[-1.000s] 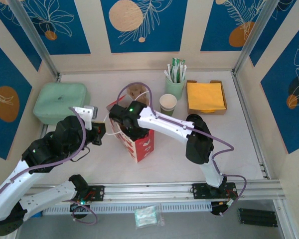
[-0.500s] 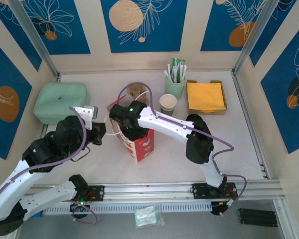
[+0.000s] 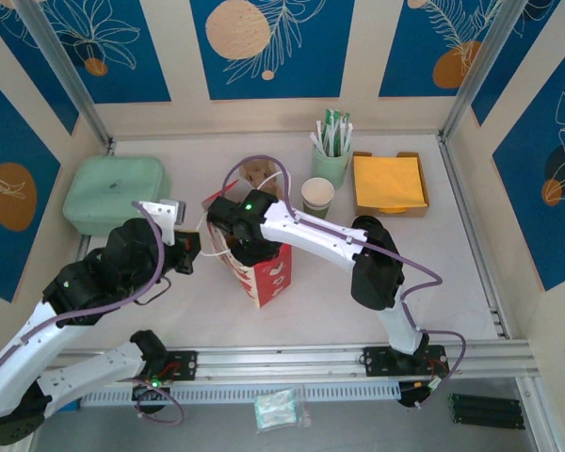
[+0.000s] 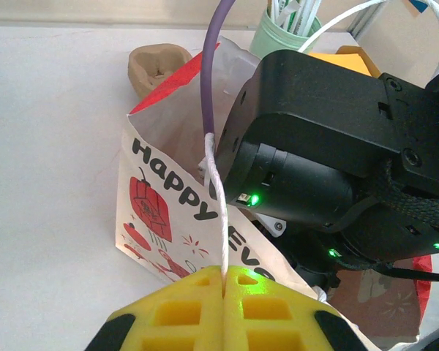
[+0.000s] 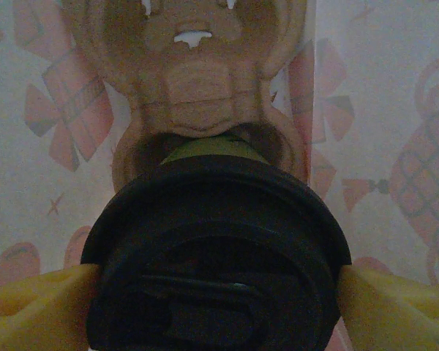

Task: Pack the takeout coffee

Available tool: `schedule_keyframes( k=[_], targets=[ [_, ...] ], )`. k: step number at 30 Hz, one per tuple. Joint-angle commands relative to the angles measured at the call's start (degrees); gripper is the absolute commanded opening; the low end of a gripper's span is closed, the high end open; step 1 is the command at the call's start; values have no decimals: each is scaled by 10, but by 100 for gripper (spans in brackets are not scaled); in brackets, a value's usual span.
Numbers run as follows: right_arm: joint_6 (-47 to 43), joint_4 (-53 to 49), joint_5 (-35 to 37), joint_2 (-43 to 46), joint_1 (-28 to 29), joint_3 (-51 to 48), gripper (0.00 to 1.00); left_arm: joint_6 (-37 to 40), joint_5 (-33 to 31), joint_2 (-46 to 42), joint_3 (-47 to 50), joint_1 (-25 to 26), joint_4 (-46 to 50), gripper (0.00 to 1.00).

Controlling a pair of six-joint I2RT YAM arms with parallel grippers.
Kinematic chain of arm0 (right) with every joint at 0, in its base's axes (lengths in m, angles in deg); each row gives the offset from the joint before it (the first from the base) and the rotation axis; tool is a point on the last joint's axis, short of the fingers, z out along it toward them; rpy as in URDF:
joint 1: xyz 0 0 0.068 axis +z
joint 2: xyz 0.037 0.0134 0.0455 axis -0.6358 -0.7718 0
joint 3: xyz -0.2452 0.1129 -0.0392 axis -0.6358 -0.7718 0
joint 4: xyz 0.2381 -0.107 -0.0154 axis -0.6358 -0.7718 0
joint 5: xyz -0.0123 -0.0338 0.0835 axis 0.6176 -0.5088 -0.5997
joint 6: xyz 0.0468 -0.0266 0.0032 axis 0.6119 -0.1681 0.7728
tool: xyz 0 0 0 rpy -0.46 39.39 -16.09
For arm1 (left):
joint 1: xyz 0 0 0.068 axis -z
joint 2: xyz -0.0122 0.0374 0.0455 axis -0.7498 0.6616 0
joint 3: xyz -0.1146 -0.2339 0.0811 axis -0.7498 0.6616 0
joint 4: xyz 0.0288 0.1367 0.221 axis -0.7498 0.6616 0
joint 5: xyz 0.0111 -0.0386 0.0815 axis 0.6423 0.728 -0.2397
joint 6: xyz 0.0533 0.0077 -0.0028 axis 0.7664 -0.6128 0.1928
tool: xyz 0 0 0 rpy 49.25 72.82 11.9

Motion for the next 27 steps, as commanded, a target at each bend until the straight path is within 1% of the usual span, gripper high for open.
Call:
schedule_keyframes(
  k=[1,27],
  targets=[
    [2,-7,-7,13,-3,13,86,-2,8,1,-3,-6,-8,0],
    [-5,-7,-30,26,-3,28,90,-2,8,7,-4,-6,-7,0]
  ],
)
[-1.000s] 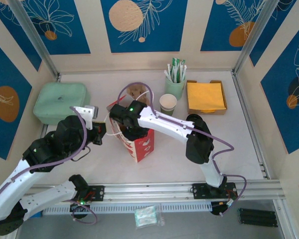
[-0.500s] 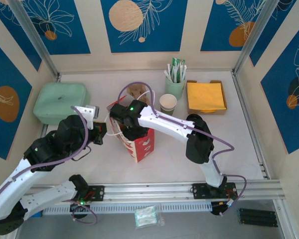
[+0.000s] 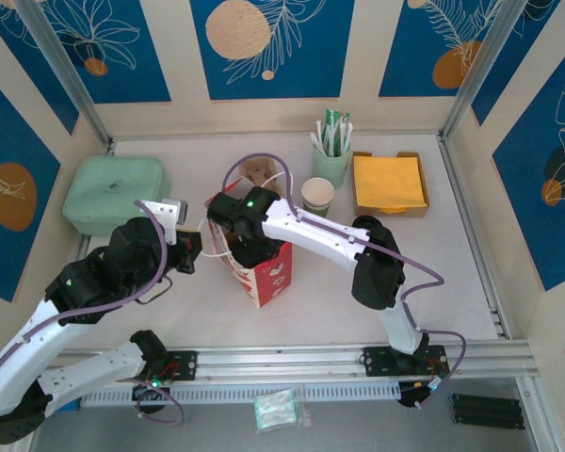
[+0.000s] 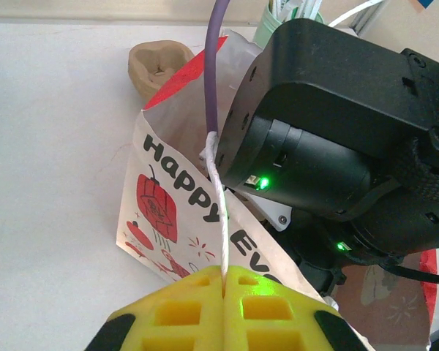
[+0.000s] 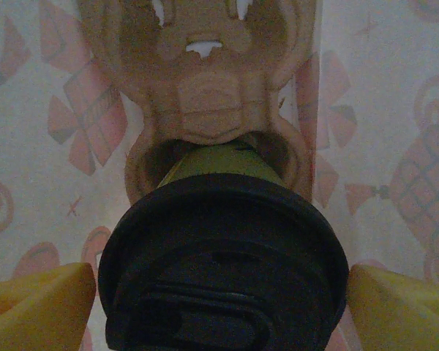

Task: Pack the takeout coffee

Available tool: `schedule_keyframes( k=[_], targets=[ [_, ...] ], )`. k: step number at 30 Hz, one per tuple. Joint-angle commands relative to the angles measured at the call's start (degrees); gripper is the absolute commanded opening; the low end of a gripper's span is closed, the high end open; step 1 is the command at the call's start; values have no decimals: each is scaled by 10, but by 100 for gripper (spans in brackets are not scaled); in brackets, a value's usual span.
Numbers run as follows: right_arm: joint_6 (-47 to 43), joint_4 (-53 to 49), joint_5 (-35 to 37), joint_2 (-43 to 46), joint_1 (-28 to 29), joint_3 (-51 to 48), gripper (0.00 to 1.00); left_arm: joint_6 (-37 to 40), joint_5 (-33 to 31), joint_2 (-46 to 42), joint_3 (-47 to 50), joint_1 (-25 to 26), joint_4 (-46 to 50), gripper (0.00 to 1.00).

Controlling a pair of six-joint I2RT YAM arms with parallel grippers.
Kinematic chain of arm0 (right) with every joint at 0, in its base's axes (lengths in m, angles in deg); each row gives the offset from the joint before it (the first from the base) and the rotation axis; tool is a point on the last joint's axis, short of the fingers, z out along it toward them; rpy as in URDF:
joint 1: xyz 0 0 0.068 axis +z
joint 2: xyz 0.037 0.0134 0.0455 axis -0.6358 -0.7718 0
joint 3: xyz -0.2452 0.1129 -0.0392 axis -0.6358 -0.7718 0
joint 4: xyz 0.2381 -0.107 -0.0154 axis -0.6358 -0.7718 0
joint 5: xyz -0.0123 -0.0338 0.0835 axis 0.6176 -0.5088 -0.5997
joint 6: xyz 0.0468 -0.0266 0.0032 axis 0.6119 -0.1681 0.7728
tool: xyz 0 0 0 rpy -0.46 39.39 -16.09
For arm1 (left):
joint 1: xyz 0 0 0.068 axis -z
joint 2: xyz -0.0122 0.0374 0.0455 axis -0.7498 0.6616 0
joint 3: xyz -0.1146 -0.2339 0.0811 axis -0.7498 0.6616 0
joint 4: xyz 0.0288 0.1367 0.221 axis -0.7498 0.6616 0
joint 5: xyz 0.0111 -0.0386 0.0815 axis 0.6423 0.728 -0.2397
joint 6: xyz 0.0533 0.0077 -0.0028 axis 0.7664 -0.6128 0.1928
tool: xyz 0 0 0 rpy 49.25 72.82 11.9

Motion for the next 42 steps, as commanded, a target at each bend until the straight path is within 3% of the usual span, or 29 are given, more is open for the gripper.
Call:
schedule_keyframes(
  k=[1,42],
  targets=[
    [-3,-6,-16,24,-1,16,90,-1,8,1,-4,-6,-7,0],
    [-9,-63,9,43,10,117,94,-3,8,9,-3,-6,-8,0]
  ],
)
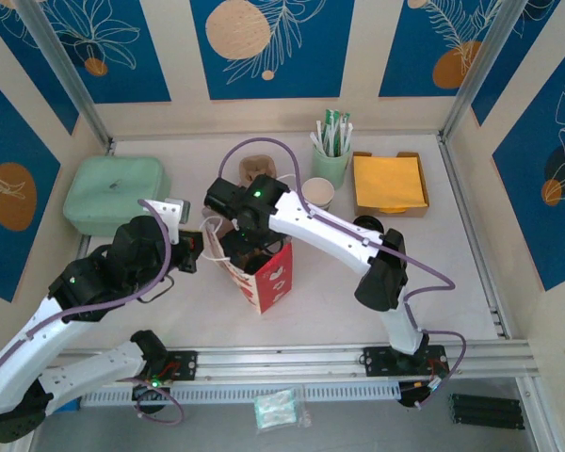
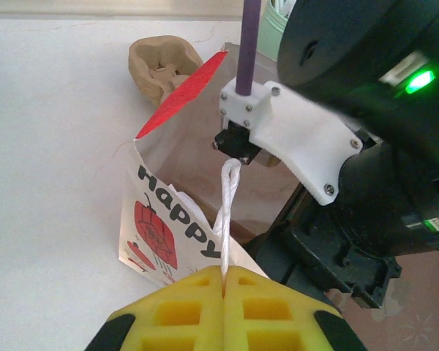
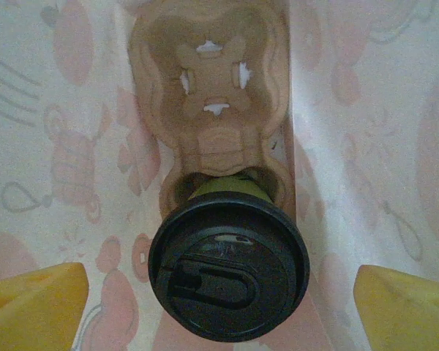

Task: Pack the takeout coffee

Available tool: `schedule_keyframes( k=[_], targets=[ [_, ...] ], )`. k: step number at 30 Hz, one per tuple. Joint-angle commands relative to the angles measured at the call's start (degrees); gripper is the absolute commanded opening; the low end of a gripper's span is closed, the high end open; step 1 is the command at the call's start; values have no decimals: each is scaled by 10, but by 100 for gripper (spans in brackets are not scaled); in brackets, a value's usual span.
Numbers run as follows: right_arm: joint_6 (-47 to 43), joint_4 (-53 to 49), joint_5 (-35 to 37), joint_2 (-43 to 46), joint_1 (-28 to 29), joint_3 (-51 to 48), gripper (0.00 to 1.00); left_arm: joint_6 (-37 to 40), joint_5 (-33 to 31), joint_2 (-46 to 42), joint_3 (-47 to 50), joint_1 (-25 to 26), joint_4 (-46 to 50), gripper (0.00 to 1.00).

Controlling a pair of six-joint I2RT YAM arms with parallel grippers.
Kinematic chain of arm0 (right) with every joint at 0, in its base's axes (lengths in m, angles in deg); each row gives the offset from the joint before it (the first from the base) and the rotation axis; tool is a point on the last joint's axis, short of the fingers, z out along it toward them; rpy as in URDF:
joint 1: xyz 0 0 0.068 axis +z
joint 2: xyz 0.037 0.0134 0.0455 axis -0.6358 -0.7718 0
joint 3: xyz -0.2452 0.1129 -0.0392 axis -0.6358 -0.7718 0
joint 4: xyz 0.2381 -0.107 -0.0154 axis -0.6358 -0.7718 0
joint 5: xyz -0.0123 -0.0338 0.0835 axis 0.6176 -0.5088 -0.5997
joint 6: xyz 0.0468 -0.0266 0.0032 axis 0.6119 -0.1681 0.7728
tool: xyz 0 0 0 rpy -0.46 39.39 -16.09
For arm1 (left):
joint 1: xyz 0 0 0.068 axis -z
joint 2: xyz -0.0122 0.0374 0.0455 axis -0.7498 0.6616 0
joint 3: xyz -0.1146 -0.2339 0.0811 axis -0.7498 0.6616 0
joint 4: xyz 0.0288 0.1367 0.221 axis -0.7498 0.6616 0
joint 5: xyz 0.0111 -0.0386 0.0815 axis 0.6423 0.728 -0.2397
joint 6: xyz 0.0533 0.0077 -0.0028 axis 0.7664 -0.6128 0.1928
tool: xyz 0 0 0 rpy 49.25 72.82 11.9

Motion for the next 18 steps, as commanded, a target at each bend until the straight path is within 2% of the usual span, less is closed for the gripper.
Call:
schedule_keyframes(
  k=[1,18],
  targets=[
    [-5,-25,7,29,5,21,94,-2,8,1,-2,-5,-8,0],
    [-7,-61,19,45,17,70,89,-4,6,1,-2,-6,-6,0]
  ],
)
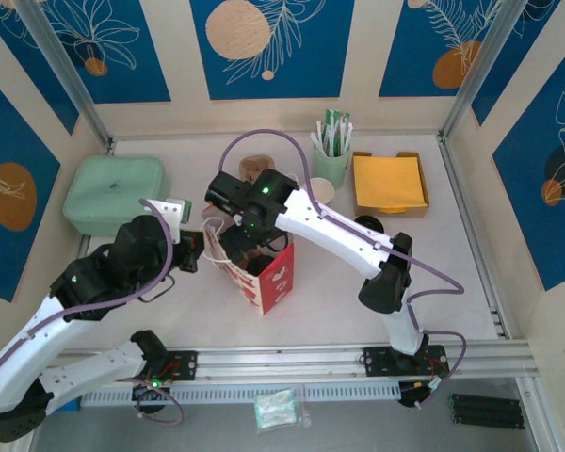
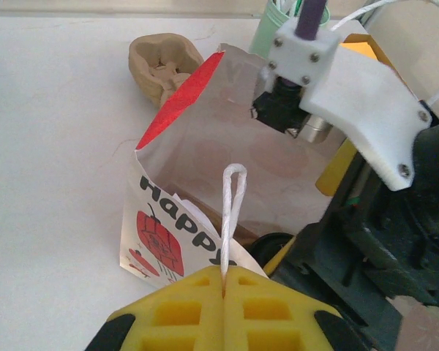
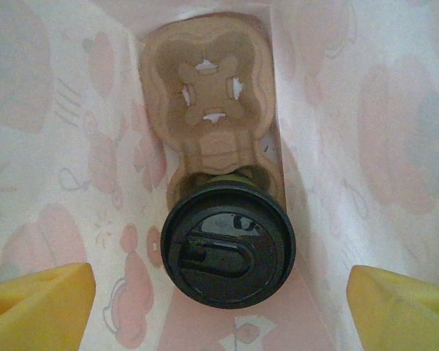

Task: Pack the takeout coffee

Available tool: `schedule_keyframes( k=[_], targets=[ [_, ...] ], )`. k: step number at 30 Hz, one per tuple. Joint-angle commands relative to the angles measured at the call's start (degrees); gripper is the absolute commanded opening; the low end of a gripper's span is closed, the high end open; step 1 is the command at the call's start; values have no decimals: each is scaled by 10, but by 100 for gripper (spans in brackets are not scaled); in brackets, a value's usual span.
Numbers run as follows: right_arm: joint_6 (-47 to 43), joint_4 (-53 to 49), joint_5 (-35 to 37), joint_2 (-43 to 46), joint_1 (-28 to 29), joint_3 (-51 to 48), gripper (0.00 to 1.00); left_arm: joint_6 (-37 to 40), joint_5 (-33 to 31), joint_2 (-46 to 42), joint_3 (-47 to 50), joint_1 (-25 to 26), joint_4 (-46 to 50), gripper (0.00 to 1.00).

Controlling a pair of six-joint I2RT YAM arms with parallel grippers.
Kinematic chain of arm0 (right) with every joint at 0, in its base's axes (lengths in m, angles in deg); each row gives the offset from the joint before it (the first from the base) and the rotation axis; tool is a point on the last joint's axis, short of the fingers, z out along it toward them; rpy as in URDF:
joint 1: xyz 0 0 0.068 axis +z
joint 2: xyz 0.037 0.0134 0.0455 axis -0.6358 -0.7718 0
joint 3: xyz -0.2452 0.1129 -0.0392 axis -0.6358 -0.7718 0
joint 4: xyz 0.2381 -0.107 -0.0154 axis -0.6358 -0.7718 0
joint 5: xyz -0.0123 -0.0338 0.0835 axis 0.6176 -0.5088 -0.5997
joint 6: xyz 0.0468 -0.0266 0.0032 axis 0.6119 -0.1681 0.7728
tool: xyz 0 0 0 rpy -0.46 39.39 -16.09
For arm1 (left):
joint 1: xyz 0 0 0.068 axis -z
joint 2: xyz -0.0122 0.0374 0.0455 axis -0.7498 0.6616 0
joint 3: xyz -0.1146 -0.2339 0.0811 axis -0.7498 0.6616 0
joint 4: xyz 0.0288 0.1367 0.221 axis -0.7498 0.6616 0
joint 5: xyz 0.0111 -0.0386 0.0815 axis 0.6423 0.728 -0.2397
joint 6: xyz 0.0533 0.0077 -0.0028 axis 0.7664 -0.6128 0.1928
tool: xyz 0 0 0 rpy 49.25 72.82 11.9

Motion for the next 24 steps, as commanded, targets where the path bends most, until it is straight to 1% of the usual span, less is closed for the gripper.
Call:
schedule_keyframes(
  k=[1,14,24],
  targets=[
    [-4,-25,6,30,8,25,88,-4,6,1,-1,-5,-6,0],
    [-6,-59,12,41,21,65,82,-5,8,1,-1,-6,-7,0],
    [-5,-88,19,47,37,89,81,-5,9,2,-6,-6,-7,0]
  ],
)
